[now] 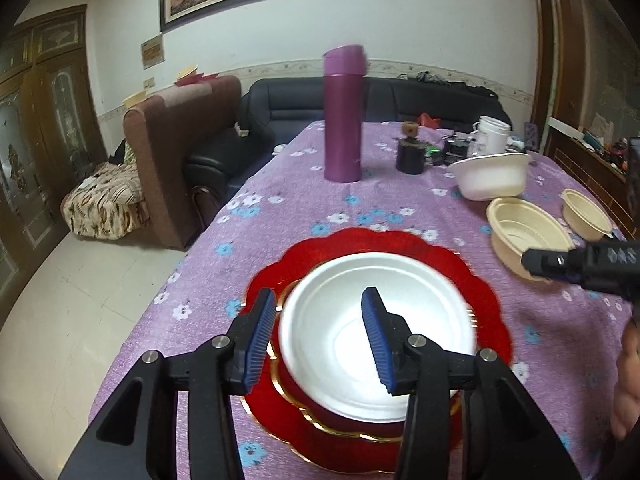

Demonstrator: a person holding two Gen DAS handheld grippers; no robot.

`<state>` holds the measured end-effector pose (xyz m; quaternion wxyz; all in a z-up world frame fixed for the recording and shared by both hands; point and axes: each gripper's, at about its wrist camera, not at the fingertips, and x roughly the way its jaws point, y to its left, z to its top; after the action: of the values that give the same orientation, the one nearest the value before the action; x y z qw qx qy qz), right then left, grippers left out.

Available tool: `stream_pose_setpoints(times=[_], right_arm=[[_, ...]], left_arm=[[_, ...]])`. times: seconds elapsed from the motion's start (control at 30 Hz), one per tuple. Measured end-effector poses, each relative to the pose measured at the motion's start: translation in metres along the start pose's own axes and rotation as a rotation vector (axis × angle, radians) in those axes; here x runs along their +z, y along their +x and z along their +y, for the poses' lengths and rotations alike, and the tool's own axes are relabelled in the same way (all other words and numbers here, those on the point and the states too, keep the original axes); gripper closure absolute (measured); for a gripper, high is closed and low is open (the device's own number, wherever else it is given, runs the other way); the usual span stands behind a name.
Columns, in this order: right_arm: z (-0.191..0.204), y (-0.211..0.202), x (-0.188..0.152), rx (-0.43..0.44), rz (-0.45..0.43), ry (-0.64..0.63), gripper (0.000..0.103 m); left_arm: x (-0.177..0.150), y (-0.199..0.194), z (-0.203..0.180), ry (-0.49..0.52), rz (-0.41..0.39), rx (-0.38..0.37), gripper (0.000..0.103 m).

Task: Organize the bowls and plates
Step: 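Lower the white plate onto the red plates and open the left gripper, then move the left gripper to the cream ribbed bowl and grasp its rim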

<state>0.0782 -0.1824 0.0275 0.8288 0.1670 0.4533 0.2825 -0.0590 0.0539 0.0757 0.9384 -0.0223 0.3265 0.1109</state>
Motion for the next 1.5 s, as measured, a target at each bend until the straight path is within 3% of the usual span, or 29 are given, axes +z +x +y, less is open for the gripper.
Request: stream_pose_setpoints(times=[0.13, 0.2, 0.3, 0.5, 0.7, 0.83, 1.1, 1.37, 1.4, 1.43, 1.47, 1.5], right_arm=[[-0.032, -0.015, 0.015, -0.050, -0.072, 0.062, 0.084], [-0.044, -0.016, 0.023, -0.086, -0.057, 0.073, 0.084], [-0.064, -0.032, 0.026, -0.077, -0.091, 0.135, 0.084], [-0.103, -0.063, 0.041, -0.129, -0.154, 0.198, 0.085], [-0.137, -0.064, 0.041, -0.128, -0.144, 0.239, 0.085], [-0.149, -0.060, 0.039, -0.074, -0.139, 0.252, 0.085], [-0.151, -0.055, 0.039, -0.016, -0.119, 0.227, 0.085], [-0.147, -0.047, 0.041, -0.005, -0.091, 0.207, 0.084], [-0.149, -0.046, 0.040, -0.002, -0.087, 0.210, 0.084], [-0.149, -0.045, 0.040, -0.001, -0.084, 0.213, 0.084], [-0.150, -0.046, 0.040, -0.001, -0.085, 0.215, 0.084], [-0.151, -0.046, 0.041, -0.001, -0.087, 0.217, 0.084]], left_arm=[[0.001, -0.009, -0.018, 0.035, -0.016, -0.031, 0.059], [0.003, -0.011, -0.027, 0.056, -0.016, -0.050, 0.059], [0.004, -0.011, -0.041, 0.085, -0.011, -0.078, 0.059], [0.021, -0.007, -0.077, 0.117, 0.037, -0.230, 0.059], [0.042, 0.010, -0.125, 0.181, 0.104, -0.320, 0.058], [0.065, 0.036, -0.149, 0.196, 0.148, -0.308, 0.053], [0.105, 0.124, -0.164, 0.105, 0.313, -0.256, 0.053], [0.107, 0.177, -0.181, 0.088, 0.430, -0.286, 0.053], [0.106, 0.181, -0.182, 0.084, 0.439, -0.286, 0.060], [0.105, 0.184, -0.183, 0.075, 0.451, -0.292, 0.079], [0.102, 0.186, -0.184, 0.067, 0.469, -0.313, 0.087], [0.099, 0.185, -0.185, 0.066, 0.476, -0.328, 0.088]])
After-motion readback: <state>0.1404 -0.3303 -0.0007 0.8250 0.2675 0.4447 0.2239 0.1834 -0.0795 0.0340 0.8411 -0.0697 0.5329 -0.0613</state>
